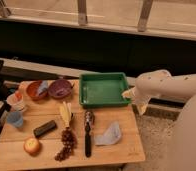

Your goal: Place banana in tray

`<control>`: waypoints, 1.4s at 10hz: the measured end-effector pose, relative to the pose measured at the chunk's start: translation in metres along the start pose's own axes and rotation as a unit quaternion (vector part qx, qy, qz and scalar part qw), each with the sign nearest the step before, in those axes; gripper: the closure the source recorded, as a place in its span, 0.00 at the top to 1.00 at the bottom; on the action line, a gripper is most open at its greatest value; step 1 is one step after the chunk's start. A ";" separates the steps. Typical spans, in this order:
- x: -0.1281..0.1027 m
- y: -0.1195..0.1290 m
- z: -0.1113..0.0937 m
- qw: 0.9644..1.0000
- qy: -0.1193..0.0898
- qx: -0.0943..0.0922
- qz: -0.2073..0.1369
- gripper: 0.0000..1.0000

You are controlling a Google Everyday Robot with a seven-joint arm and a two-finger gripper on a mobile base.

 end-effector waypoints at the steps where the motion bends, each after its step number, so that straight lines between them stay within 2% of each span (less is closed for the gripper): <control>1: 0.000 0.000 0.000 1.000 0.000 0.000 0.000 0.80; 5: 0.000 0.000 0.000 1.000 0.000 -0.001 -0.001 0.80; 6: 0.002 0.001 -0.002 1.000 0.000 -0.005 -0.009 0.80; 8: 0.011 0.015 -0.010 0.998 0.003 -0.021 -0.053 0.80; 10: 0.039 0.051 -0.019 0.992 0.019 -0.048 -0.114 0.80; 12: 0.071 0.083 -0.028 0.983 0.034 -0.071 -0.168 0.80; 14: 0.117 0.117 -0.039 0.965 0.052 -0.094 -0.237 0.80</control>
